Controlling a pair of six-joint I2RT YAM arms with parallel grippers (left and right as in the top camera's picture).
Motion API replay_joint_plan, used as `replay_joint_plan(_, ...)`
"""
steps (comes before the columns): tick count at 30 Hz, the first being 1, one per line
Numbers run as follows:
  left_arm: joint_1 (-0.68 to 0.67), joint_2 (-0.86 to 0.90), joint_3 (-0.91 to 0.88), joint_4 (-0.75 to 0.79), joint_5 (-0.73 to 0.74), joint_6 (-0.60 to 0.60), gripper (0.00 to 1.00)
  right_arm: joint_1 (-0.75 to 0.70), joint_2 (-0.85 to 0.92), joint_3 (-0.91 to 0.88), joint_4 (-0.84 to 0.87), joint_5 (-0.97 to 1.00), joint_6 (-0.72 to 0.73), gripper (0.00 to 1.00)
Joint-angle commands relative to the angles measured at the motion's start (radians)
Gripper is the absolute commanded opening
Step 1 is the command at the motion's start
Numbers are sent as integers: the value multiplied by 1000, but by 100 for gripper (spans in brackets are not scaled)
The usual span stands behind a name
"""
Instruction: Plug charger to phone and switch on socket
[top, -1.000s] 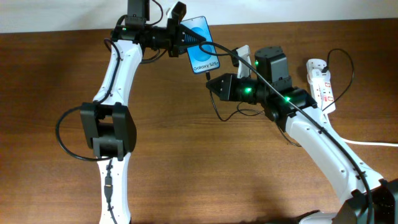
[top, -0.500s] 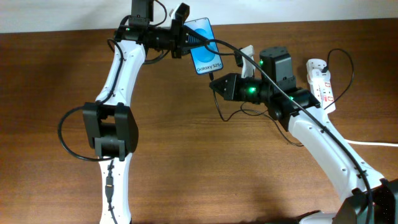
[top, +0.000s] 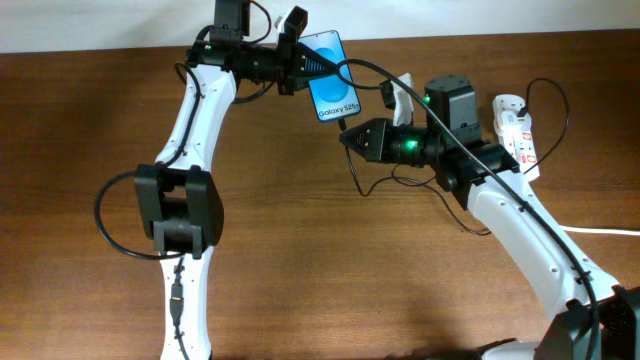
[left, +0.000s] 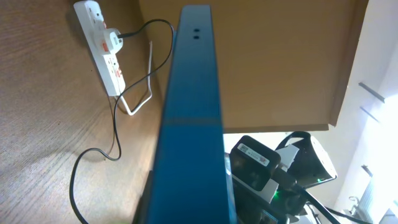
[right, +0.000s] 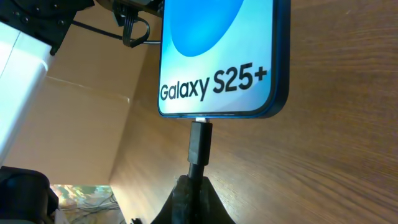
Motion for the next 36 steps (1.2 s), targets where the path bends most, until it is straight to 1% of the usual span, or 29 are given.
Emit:
replay_joint_plan(1,-59,-30,4,-13,78,82,0,-21,3,31,51,22,-33,4)
replay_joint_plan(8,-65,-30,4,-43,78,87,0,-21,3,31,90,26,-33,4)
replay_joint_plan(11,-69,-30,4,-95,78,87,0,-21,3,31,99,33,-33,4)
replay_joint_plan(17,-67,-30,4,-93,78,87,0,-21,3,31,102,33,-32,4)
replay_joint_plan(22,-42,-30,4,-87,78,87,0,-21,3,31,50,33,-32,4)
replay_joint_plan(27,-25,-30,4,-87,78,87,0,-20,3,31,42,29,-32,5)
replay_joint_plan(29,-25,-30,4,-87,78,87,0,-20,3,31,42,29,-32,11)
replay_joint_plan(33,-25,-30,4,-86,78,87,0,-20,3,31,42,24,-32,20)
replay_joint_plan(36,-25,-30,4,-86,78,87,0,-20,3,31,39,21,-32,31)
